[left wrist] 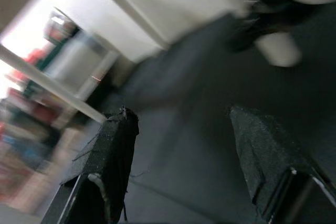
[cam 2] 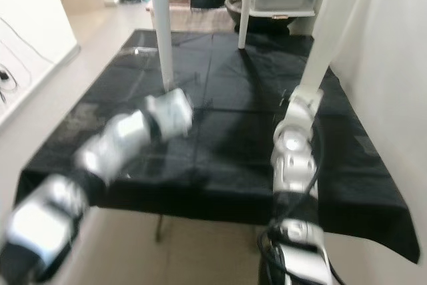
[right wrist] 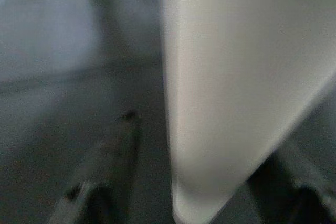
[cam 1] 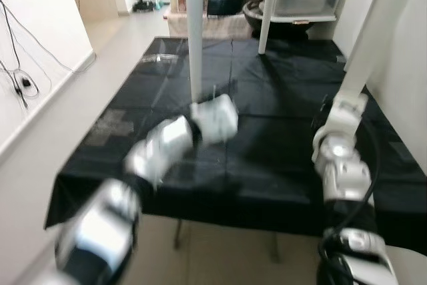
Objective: Building children table
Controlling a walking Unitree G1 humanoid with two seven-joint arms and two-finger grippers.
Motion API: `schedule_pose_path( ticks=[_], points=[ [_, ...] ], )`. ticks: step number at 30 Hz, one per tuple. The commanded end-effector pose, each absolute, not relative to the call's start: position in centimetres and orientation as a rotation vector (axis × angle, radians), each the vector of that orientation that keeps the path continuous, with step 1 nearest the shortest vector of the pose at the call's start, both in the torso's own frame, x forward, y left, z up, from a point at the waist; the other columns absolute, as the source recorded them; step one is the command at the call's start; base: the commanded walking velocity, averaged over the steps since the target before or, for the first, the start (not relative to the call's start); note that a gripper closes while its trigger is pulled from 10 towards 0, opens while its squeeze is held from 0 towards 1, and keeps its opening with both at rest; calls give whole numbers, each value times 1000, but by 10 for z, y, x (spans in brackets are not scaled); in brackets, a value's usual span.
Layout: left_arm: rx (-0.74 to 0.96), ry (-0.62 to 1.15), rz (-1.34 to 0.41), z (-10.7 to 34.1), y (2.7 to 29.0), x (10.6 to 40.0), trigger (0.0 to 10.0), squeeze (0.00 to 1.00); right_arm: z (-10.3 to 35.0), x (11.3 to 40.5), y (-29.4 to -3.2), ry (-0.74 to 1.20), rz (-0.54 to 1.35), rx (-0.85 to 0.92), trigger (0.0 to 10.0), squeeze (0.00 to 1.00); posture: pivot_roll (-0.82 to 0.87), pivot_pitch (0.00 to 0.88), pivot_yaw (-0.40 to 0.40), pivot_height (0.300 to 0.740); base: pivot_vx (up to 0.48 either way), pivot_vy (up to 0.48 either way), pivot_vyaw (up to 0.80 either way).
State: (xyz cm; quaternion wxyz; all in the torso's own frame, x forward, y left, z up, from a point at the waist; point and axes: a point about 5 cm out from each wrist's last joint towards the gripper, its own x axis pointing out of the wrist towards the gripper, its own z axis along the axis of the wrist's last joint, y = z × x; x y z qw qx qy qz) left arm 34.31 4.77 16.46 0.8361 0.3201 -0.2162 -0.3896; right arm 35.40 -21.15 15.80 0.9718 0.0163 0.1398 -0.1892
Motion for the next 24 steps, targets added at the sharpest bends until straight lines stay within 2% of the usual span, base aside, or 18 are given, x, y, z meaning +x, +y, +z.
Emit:
schedule_pose_path(
  ticks=[1, 3, 4, 10, 12, 15, 18, 19, 22, 23, 24],
  points=[
    [630, -485, -861, 165, 42, 327, 10000, 0, 163, 354, -206, 267, -340, 33, 10000, 153, 179, 18, -5, 740, 0, 0, 0],
    [630, -485, -861, 165, 42, 327, 10000, 0, 163, 354, -206, 267, -340, 33, 10000, 153, 179, 18, -5, 740, 0, 0, 0],
    [611, -472, -881, 156, 42, 316, 10000, 0, 164, 349, -206, 250, -325, 23, 10000, 0, 176, 17, -7, 740, 0, 0, 0],
    [493, -355, -805, 139, 60, 295, 10000, 0, 167, 318, -213, 159, -254, -33, 10000, 0, 166, 13, -8, 740, 0, 0, 0],
    [394, -272, -759, 132, 69, 283, 10000, 0, 162, 296, -209, 88, -129, -29, 10000, 0, 162, 9, -11, 740, 0, 0, 0],
    [362, -248, -754, 129, 71, 279, 10000, 0, 158, 288, -205, 74, -76, -24, 10000, 0, 159, 2, -11, 740, 0, 0, 0],
    [308, -199, -743, 124, 75, 271, 10000, 0, 149, 275, -197, 59, 1, 19, 10000, 0, 157, 0, -16, 740, 0, 0, 0],
    [265, -153, -727, 120, 77, 263, 10000, 0, 141, 261, -184, 38, 74, 44, 10000, 0, 157, 0, -18, 740, 0, 0, 0],
    [254, -139, -718, 118, 78, 261, 10000, 0, 139, 256, -176, 28, 101, 47, 10000, 0, 156, 0, -21, 740, 0, 0, 0],
    [234, -114, -708, 115, 77, 255, 10000, 0, 135, 248, -164, 23, 131, 64, 10000, 0, 153, 0, -22, 740, 0, 0, 681],
    [234, -114, -708, 115, 77, 255, 10000, 0, 135, 248, -164, 23, 131, 64, 10000, 0, 153, 0, -22, 740, 0, 0, 681]
  ],
)
